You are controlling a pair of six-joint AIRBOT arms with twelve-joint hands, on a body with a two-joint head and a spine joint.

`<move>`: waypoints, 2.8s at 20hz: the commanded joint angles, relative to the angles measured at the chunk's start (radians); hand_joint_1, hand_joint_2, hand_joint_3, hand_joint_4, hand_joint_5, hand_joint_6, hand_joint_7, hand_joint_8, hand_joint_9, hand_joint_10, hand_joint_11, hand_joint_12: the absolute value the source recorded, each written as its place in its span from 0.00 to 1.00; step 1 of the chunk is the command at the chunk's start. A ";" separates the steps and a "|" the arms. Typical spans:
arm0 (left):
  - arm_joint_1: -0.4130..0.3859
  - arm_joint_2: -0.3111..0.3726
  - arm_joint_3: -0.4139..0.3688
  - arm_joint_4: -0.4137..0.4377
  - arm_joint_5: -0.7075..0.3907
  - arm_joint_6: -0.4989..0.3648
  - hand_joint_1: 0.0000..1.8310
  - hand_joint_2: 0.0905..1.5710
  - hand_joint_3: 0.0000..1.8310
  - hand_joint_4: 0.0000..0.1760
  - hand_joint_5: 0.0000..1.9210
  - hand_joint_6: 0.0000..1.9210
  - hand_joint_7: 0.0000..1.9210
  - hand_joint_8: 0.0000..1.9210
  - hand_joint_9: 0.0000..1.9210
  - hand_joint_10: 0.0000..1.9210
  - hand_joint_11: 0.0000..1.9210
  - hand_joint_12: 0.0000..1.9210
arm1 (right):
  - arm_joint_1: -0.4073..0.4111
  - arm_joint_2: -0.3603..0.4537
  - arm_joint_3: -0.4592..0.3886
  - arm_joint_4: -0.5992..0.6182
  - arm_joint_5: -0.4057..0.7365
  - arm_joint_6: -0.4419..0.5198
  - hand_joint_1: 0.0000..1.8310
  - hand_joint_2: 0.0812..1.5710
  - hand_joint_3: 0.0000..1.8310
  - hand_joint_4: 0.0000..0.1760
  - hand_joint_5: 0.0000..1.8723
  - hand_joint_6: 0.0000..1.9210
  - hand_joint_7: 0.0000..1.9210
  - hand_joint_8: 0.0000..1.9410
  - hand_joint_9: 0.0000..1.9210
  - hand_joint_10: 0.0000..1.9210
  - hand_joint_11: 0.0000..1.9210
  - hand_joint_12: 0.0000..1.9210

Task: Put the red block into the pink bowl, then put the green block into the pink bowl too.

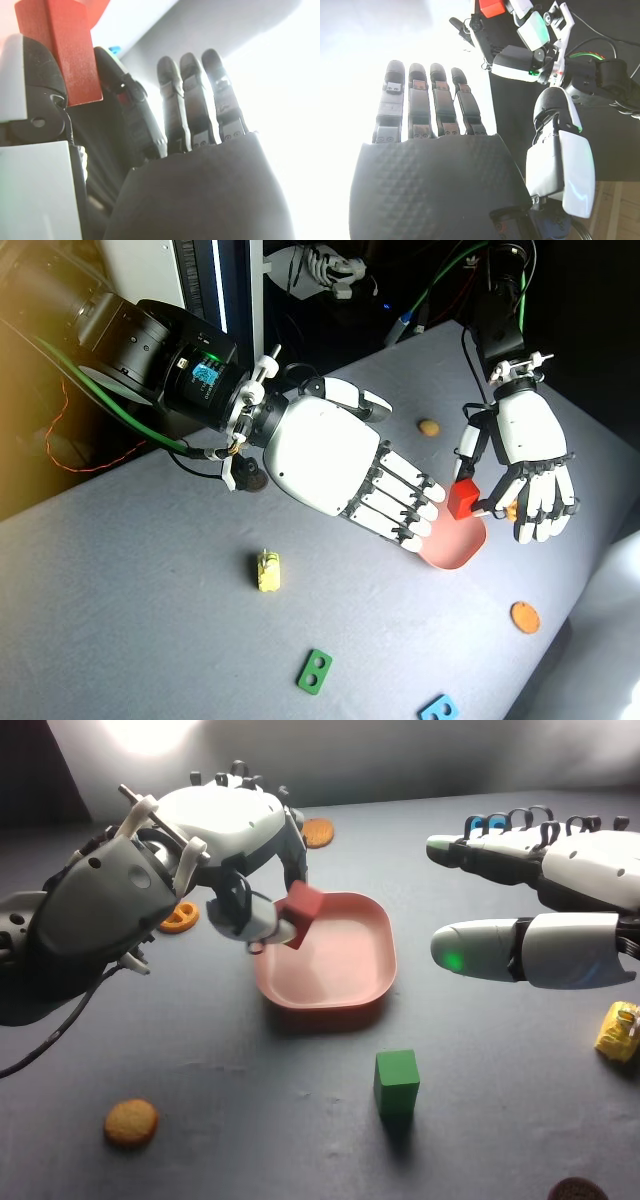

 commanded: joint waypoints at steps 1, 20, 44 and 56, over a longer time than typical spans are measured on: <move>-0.004 0.009 0.005 0.037 -0.087 0.000 0.43 0.67 0.00 0.00 0.30 0.02 0.18 0.00 0.07 0.00 0.00 0.05 | 0.011 0.009 -0.005 -0.020 0.105 0.006 0.00 0.71 0.00 0.00 0.04 0.00 0.05 0.00 0.03 0.00 0.00 0.11; 0.044 0.352 -0.216 0.177 0.181 -0.016 0.00 0.73 0.00 0.00 0.08 0.00 0.06 0.00 0.02 0.00 0.00 0.00 | -0.026 -0.063 -0.014 0.008 0.120 0.007 0.02 0.68 0.00 0.00 0.07 0.00 0.06 0.00 0.04 0.00 0.00 0.16; 0.103 0.701 -0.434 1.965 -0.034 -1.611 0.00 0.75 0.00 0.00 0.09 0.00 0.07 0.00 0.03 0.00 0.00 0.00 | -0.083 -0.153 0.006 0.052 0.121 0.008 0.23 0.35 0.00 0.99 0.27 0.01 0.00 0.00 0.00 0.00 0.00 0.00; 0.139 0.701 -0.428 1.985 -0.051 -1.617 0.00 0.75 0.00 0.00 0.14 0.00 0.12 0.00 0.08 0.00 0.03 0.03 | -0.097 -0.207 0.072 0.056 0.151 0.007 0.39 0.42 0.00 1.00 0.45 0.02 0.05 0.00 0.00 0.00 0.00 0.00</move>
